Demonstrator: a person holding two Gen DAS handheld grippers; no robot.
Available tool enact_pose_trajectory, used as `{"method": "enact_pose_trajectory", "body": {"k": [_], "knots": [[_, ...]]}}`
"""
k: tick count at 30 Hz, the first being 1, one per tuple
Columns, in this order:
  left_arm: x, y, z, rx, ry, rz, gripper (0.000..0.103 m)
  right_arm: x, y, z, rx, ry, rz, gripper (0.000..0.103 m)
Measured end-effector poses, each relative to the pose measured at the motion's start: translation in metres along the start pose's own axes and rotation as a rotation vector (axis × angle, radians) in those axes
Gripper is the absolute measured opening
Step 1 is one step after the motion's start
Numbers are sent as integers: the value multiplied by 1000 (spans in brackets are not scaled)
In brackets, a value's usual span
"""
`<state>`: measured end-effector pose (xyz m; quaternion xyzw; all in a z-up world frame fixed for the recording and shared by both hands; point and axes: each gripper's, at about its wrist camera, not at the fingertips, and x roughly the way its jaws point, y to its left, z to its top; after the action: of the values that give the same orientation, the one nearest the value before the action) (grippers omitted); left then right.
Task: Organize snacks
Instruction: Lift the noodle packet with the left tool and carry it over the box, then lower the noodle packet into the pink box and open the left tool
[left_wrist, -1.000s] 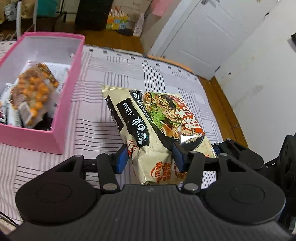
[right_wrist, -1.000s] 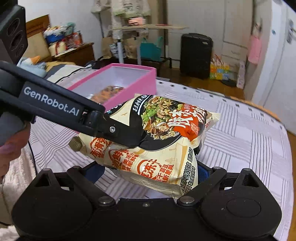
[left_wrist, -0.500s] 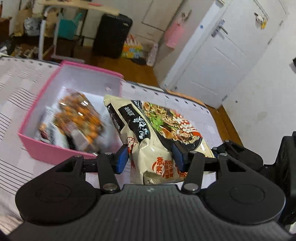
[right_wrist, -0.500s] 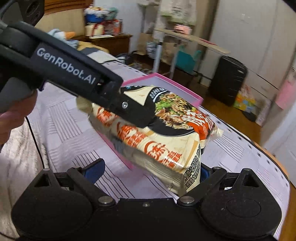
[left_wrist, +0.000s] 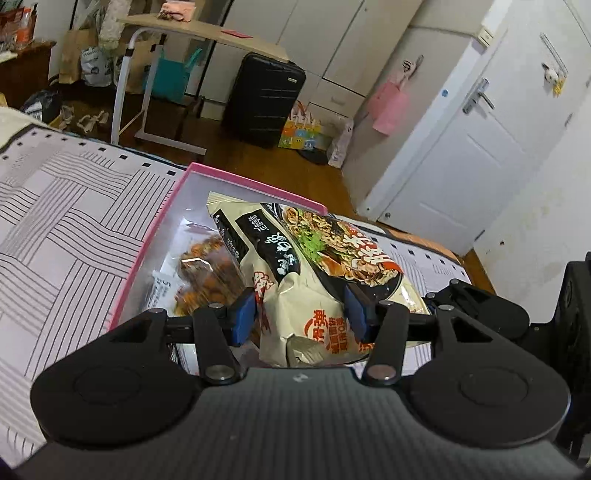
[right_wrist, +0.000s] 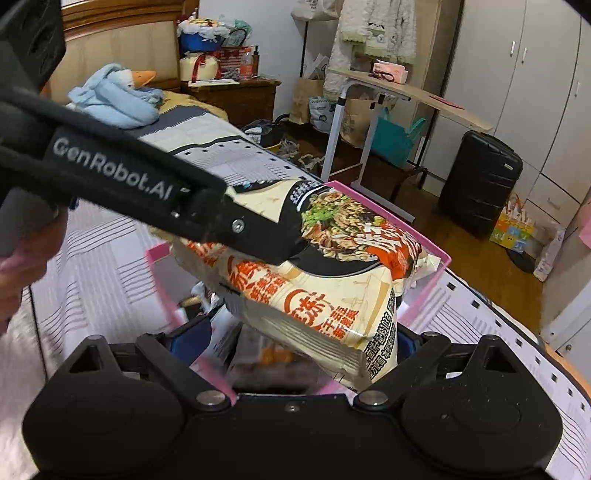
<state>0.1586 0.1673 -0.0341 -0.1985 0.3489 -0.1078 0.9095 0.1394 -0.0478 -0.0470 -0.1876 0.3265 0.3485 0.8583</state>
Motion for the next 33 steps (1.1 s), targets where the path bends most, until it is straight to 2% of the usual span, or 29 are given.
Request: {"method": "enact_pose_trajectory", "body": {"k": [3, 6, 10, 13, 16, 19, 22, 33], "knots": [[24, 22, 2, -19, 29, 10, 50, 25, -6, 0, 29, 13, 14, 95], [43, 33, -4, -4, 81, 80, 50, 35, -4, -3, 26, 18, -4, 95], [51, 37, -14, 33, 111, 135, 49, 35, 6, -10, 7, 44, 10, 95], [52, 36, -16, 53, 137, 196, 49, 27, 14, -15, 9, 30, 5, 95], [51, 33, -18, 64, 125, 204, 49, 18, 12, -17, 44, 4, 0, 95], [43, 29, -20, 51, 116, 209, 49, 10, 7, -19, 119, -6, 7, 95], [27, 22, -21, 42, 92, 180, 51, -4, 3, -24, 201, -31, 7, 95], [-34, -38, -30, 170, 13, 189, 61, -78, -5, -46, 320, -126, -111, 96]]}}
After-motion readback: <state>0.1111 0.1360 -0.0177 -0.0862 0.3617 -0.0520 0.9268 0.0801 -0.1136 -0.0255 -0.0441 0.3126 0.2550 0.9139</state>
